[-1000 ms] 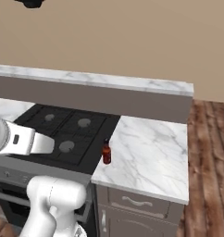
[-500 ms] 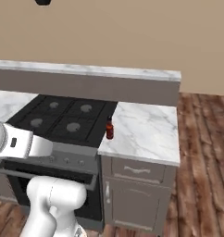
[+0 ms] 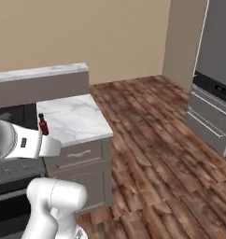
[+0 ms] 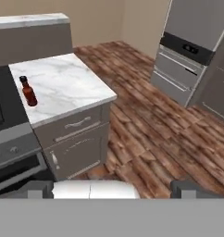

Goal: Take 2 condiments from the cabinet and move them on the counter near the stove.Make sure the condiments are lined up with each other, next to each other.

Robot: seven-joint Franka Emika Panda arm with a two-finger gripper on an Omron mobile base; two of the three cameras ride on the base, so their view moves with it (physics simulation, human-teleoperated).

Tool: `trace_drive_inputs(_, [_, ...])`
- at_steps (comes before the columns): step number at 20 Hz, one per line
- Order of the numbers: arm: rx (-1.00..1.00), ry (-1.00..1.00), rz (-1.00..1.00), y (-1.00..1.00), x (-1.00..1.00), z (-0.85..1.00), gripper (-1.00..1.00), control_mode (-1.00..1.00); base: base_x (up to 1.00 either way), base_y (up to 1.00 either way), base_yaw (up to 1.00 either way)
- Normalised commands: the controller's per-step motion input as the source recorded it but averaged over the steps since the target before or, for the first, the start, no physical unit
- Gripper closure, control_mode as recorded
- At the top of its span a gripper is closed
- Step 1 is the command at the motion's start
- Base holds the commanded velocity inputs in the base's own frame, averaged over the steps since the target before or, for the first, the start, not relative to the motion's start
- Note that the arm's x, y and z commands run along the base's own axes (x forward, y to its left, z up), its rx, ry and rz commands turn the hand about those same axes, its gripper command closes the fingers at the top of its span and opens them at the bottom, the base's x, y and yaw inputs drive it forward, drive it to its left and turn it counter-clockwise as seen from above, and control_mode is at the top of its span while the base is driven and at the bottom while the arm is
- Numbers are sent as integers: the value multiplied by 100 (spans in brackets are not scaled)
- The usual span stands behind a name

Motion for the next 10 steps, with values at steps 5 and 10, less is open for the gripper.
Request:
trace_drive_inputs(5, [0, 0, 0, 0, 0, 0, -100, 100, -17, 0, -94])
trace_drive_inputs(10, [0, 0, 0, 0, 0, 0, -100, 100, -8, 0, -96])
